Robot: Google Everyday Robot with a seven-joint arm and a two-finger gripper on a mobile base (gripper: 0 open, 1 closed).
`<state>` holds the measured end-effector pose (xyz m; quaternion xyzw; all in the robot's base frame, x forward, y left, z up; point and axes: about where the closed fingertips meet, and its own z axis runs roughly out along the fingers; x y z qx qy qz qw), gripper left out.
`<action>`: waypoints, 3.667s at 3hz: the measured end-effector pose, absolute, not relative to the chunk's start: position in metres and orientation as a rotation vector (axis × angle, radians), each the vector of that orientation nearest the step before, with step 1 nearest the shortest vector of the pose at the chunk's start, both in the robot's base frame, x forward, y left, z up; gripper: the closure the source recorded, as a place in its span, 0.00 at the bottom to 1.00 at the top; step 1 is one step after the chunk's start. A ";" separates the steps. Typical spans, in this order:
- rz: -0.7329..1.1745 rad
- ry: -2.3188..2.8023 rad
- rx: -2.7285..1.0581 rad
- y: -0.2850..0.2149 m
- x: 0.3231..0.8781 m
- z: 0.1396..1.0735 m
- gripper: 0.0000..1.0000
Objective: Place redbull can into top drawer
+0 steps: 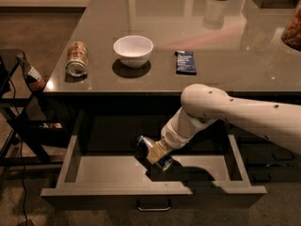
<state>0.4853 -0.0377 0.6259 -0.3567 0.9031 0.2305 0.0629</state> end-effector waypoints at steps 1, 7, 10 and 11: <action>0.703 2.721 -1.092 -0.019 0.500 0.621 1.00; 0.717 2.837 -1.054 -0.014 0.477 0.602 0.81; 0.717 2.837 -1.054 -0.014 0.477 0.602 0.11; 0.717 2.837 -1.055 -0.014 0.477 0.602 0.00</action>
Offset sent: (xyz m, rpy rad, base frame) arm 0.0348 0.0498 -0.0120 0.0048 0.0234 0.0061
